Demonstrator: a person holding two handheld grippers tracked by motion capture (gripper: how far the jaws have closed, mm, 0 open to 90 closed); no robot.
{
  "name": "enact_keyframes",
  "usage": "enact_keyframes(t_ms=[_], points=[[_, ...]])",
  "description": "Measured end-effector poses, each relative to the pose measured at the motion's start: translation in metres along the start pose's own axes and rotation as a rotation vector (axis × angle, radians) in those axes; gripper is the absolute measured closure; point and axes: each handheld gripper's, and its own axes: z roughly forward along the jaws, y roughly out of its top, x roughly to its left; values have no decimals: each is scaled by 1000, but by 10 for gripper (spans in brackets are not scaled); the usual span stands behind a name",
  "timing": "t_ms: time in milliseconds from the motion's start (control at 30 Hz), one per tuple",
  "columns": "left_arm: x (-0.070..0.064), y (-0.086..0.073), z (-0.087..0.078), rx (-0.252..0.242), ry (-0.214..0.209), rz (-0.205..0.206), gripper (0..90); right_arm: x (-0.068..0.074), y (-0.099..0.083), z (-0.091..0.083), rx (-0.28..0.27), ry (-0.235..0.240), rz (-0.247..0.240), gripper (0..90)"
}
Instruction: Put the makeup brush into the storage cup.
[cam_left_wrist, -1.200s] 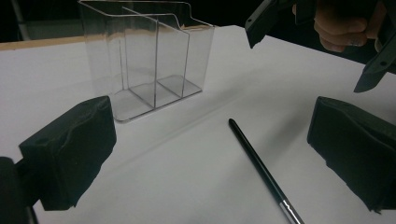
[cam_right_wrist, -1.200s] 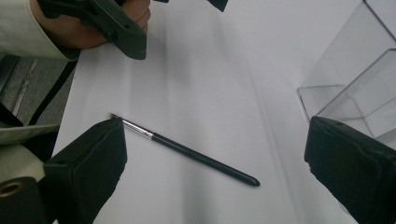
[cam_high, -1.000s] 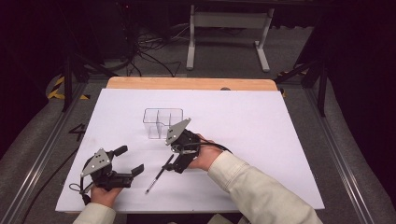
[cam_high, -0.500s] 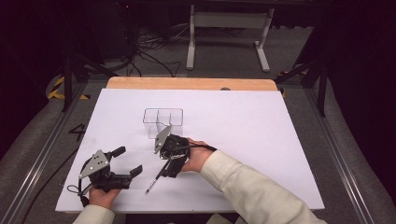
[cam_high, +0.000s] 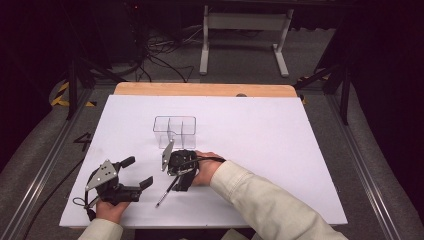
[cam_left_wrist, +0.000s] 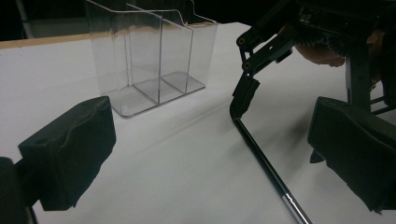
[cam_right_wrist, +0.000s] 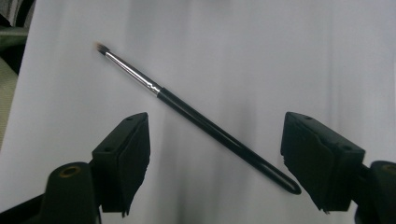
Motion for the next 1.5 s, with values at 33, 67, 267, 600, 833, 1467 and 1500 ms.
enact_keyframes(t_ms=[33, 67, 267, 600, 833, 1467, 1500], points=[[0, 0, 0, 0, 0, 0, 17, 0, 0, 1, 4, 2, -1, 263], [0, 0, 0, -1, 0, 1, 17, -1, -1, 3, 15, 5, 0, 267], [0, 0, 0, 0, 0, 1, 17, -4, -3, 7, 39, 11, -2, 290], [0, 0, 1, 4, -10, 2, 17, -2, -2, 12, 69, 24, -41, 354], [0, 0, 1, 0, -5, 3, 17, -1, 1, 13, 90, 48, -47, 433], [0, 1, -1, -6, -13, -6, 18, 8, 5, 9, 175, 63, -64, 842], [0, 1, -1, -6, -13, -6, 19, 8, 5, 8, 181, 62, -48, 842]])
